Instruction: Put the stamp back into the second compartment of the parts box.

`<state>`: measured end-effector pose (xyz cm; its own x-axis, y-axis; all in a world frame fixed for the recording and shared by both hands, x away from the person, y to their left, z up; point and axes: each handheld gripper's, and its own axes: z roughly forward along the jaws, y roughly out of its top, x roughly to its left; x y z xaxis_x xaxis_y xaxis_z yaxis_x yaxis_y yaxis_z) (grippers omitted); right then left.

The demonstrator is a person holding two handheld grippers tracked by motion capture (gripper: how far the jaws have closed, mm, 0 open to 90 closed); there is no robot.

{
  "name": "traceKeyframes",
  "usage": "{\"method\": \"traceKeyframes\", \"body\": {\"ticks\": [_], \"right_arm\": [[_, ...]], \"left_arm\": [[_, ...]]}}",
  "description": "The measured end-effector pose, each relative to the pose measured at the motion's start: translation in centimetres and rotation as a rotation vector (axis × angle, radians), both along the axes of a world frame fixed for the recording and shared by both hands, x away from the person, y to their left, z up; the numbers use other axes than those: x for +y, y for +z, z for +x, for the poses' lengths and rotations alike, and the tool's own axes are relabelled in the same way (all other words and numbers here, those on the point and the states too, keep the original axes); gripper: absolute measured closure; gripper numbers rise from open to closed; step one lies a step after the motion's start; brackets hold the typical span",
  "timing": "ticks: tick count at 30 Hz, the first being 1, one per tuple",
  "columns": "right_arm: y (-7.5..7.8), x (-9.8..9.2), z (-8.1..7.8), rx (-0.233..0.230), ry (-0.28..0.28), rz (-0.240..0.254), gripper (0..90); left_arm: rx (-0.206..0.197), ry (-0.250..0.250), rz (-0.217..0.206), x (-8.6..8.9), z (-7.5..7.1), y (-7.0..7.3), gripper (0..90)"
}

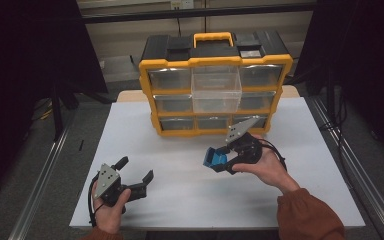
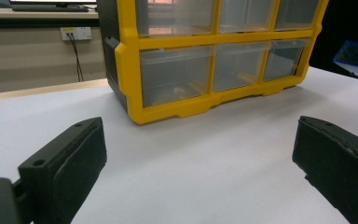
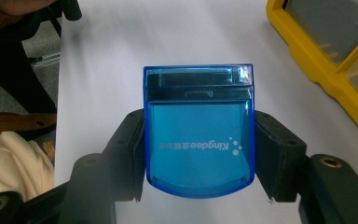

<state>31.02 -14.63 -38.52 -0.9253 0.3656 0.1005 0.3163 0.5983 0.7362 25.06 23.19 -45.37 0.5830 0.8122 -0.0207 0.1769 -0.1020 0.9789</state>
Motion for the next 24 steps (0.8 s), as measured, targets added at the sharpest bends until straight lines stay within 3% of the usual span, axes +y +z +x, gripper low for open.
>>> {"method": "traceKeyframes", "body": {"ticks": [11, 16, 24], "right_arm": [[3.6, -0.6, -0.7, -0.061, 0.011, 0.049, 42.4], [4.4, -0.7, -0.8, -0.081, 0.010, 0.025, 42.4], [6.3, -0.9, -0.5, -0.094, 0.010, 0.039, 42.4]], "left_arm": [[0.009, 0.013, -0.013, -0.1, 0.0, 0.0, 3.0], [0.010, 0.013, -0.014, -0.1, 0.0, 0.0, 3.1], [0.009, 0.011, -0.014, 0.0, 0.0, 0.0, 3.1]]}}
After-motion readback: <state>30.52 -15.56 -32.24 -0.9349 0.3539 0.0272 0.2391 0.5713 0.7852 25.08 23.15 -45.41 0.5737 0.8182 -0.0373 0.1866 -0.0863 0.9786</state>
